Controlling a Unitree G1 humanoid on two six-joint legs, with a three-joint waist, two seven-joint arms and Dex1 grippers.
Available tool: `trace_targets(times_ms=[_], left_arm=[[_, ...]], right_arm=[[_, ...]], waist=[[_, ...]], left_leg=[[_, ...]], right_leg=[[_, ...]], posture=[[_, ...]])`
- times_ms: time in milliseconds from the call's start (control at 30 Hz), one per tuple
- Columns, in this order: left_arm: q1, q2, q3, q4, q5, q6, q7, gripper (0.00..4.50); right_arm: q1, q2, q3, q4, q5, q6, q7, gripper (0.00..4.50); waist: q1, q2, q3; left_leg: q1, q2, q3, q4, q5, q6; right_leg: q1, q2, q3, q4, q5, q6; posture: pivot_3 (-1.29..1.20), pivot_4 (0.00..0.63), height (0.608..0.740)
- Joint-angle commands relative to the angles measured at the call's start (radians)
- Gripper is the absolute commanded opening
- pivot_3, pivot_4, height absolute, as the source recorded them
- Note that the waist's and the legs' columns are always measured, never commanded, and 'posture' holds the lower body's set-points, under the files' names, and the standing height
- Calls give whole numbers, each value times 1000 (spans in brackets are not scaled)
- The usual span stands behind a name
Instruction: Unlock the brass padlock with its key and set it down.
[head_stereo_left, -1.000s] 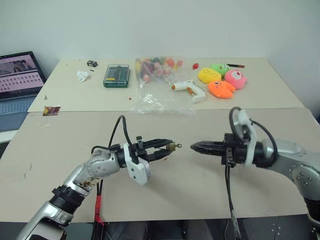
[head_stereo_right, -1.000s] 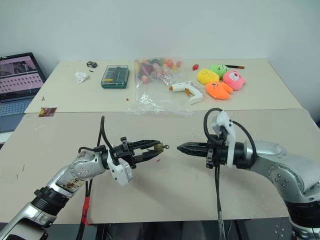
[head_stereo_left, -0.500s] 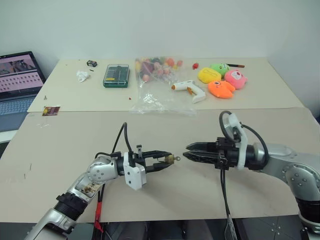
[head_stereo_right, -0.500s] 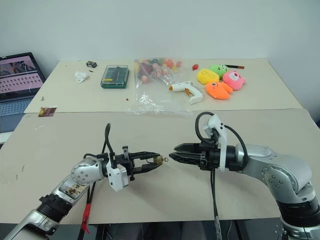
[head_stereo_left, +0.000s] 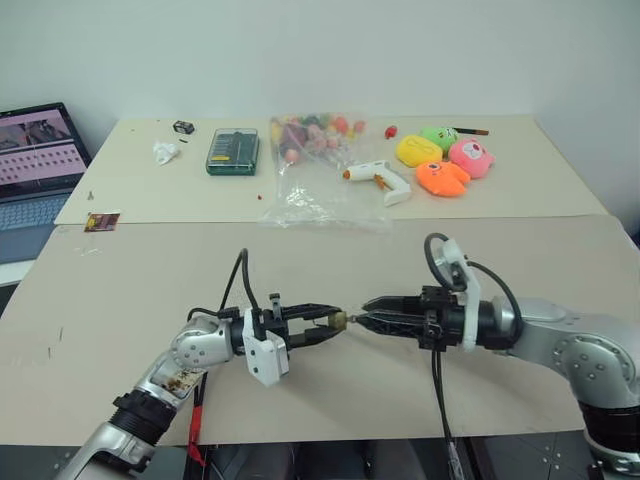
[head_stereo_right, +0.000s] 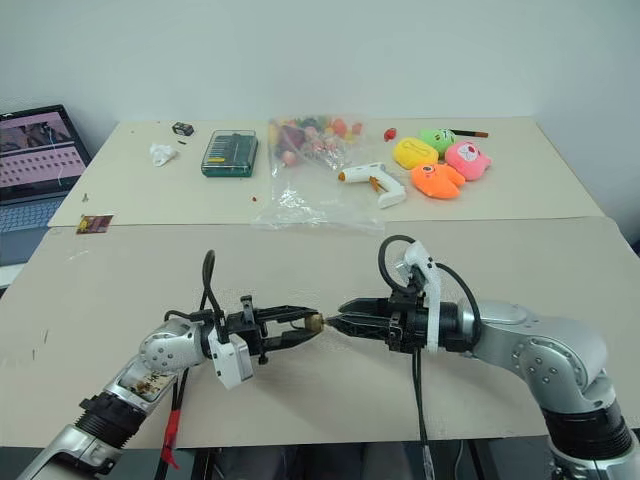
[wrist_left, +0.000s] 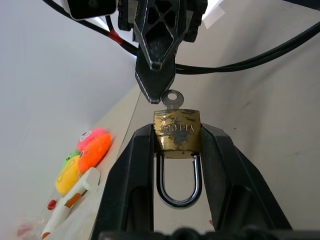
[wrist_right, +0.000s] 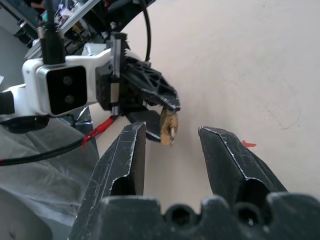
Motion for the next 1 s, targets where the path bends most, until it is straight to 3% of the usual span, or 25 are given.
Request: trace_targets(times_ms=[33, 667, 767, 867, 1000], left_arm=[[-11, -9, 26, -43, 5, -18, 13, 821], [-36, -28, 41, -70, 50, -13, 32, 821], [-39, -31, 41, -72, 51, -11, 31, 821], [-39, -35, 41, -75, 54, -7, 31, 821], [-38, -37, 46, -79, 53, 2, 33, 821]], right_arm=[[-26, 10, -6, -3, 11, 8, -6, 2143], [-57, 95, 41, 39, 14, 81, -57, 2143], [-65, 119, 42, 41, 21, 90, -72, 1460], [-65, 127, 41, 41, 22, 94, -77, 285], [-64, 131, 40, 40, 26, 97, -81, 112]], waist=[[0, 0, 0], [-1, 0, 0], [-1, 0, 0], [0, 0, 0], [0, 0, 0]], left_leg=[[0, 0, 0, 0, 0, 0], [0, 0, 0, 0, 0, 0], [0, 0, 0, 0, 0, 0], [0, 0, 0, 0, 0, 0], [0, 0, 0, 0, 0, 0]], right_leg=[[0, 0, 0, 0, 0, 0], [0, 0, 0, 0, 0, 0], [0, 0, 0, 0, 0, 0], [0, 0, 0, 0, 0, 0], [0, 0, 0, 0, 0, 0]], posture=[[0, 150, 740], [0, 150, 740], [0, 150, 740], [0, 150, 740], [0, 150, 740]])
